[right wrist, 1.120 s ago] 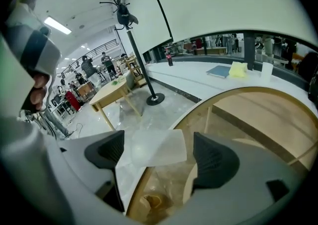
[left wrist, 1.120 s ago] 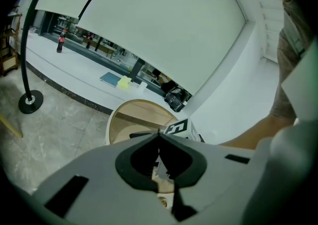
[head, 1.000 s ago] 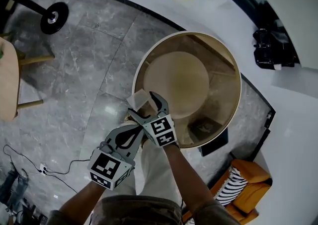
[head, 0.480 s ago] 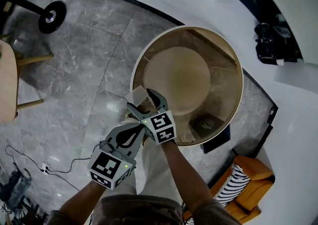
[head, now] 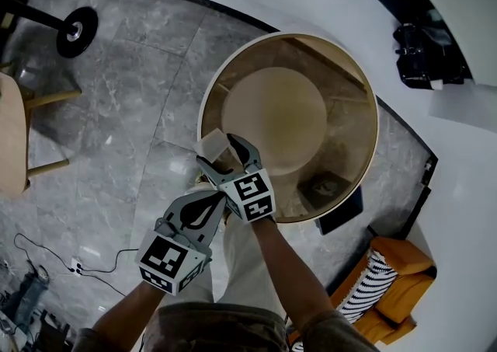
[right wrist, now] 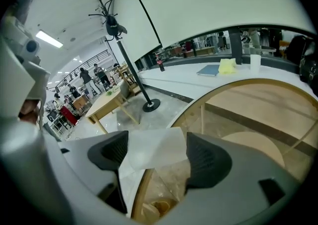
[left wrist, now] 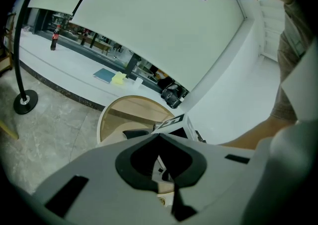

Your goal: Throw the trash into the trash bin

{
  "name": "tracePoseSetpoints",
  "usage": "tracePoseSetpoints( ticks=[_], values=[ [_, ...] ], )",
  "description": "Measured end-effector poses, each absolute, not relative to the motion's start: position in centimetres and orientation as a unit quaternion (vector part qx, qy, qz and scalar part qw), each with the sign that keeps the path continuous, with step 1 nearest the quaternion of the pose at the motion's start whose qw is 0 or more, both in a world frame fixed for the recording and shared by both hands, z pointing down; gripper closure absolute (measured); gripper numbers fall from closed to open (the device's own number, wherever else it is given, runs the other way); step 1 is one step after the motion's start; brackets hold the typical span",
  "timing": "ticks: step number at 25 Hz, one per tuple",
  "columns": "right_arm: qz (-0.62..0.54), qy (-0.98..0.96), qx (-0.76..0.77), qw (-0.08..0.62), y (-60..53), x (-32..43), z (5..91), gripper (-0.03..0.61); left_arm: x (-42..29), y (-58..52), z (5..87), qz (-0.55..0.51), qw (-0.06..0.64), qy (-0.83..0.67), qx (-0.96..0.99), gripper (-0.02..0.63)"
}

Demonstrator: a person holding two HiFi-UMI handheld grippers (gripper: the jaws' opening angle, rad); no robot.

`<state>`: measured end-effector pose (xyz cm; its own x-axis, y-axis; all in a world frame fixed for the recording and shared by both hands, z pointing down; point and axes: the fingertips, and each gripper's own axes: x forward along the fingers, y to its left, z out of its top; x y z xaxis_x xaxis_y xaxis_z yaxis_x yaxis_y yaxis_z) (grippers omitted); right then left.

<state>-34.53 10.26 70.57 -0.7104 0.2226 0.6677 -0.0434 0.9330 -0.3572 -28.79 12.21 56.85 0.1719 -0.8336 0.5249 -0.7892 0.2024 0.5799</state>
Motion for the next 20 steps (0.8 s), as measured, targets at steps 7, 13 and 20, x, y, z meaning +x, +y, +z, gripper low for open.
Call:
tracePoseSetpoints(
  ticks=[7, 13, 20],
  values=[
    [0.182, -0.915, -0.003, 0.36, 7.4, -32.4, 69.3, 0.195, -26.6, 10.9, 55.9, -0.007, 0.426, -0.621, 0.657, 0.595],
    [0.195, -0.917, 0.062, 0.343, 2.8, -27.7, 67.7, 0.196, -22.3, 7.9, 54.5, 0.016, 0.417, -0.579, 0.7, 0.595],
    [0.22, -0.907, 0.177, 0.311, -3.5, -18.0, 66.1, 0.196, -14.3, 3.9, 53.2, 0.057, 0.404, -0.498, 0.765, 0.595]
  ],
)
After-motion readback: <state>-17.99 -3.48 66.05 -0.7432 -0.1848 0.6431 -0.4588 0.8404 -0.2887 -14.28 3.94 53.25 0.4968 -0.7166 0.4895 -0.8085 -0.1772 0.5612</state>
